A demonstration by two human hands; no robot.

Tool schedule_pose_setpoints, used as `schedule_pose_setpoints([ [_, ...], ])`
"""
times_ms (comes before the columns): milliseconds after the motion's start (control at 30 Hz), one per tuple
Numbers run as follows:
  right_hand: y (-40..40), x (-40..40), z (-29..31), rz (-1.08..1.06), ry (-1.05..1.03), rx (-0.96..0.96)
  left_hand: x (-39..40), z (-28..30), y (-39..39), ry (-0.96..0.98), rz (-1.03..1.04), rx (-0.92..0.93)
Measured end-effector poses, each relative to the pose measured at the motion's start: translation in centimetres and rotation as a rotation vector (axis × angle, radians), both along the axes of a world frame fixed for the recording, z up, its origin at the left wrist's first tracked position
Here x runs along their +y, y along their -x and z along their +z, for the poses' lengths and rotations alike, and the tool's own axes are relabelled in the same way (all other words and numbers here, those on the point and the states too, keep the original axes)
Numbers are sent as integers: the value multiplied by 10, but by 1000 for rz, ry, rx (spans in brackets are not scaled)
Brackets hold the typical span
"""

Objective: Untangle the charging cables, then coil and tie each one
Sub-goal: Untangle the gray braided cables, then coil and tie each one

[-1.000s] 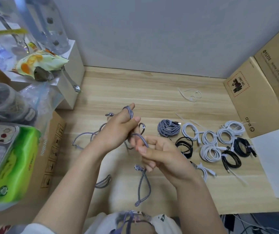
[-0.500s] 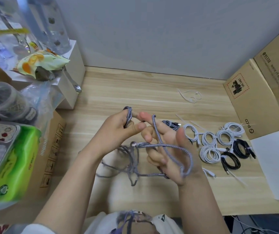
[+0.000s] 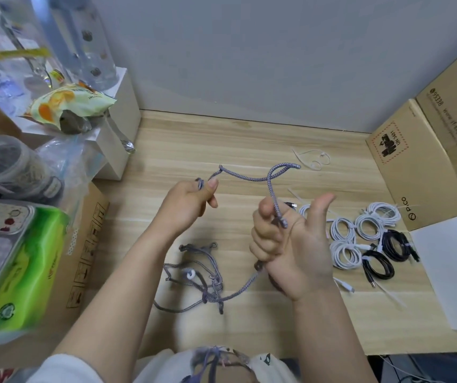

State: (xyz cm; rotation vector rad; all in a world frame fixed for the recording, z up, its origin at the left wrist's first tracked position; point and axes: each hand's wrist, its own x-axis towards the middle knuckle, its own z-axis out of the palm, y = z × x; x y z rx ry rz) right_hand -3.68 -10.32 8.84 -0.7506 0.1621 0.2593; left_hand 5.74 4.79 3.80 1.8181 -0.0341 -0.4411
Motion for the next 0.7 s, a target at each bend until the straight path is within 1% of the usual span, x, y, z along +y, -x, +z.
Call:
schedule_pose_setpoints([
  [33, -2, 0, -2, -44, 33, -16, 0, 0, -1, 2, -39, 63],
  [100, -7, -2, -7, -168, 207, 12, 1, 1, 0, 42, -157, 214],
  [133, -10, -4, -10, -233, 308, 48, 4, 2, 0, 101, -233, 320],
  [167, -13, -6, -12, -290, 385, 79, 6, 2, 1, 214, -311, 454],
  [200, -16, -9, -15, -334, 431, 104, 9, 2, 0, 401, -405, 607],
  [267, -22, -14, -21, -349, 478, 152, 13, 3, -2, 955, -596, 851],
  [300, -23, -15, -23, -323, 505, 172, 15, 4, -3, 1213, -646, 920],
  [333, -24, -16, -25, -291, 532, 188, 16, 7, -2, 1383, -642, 943],
  [400, -25, -15, -29, -250, 562, 216, 18, 11, -5, 1542, -519, 893],
  [467, -27, -14, -33, -226, 587, 226, 19, 16, -5, 1606, -339, 799],
  [533, -26, -13, -36, -166, 656, 250, 21, 20, -7, 1674, -142, 776],
  [633, -20, -13, -34, 55, 816, 290, 19, 24, -15, 1798, 202, 766],
  [700, -16, -12, -28, 172, 885, 279, 14, 21, -24, 1794, 475, 705],
])
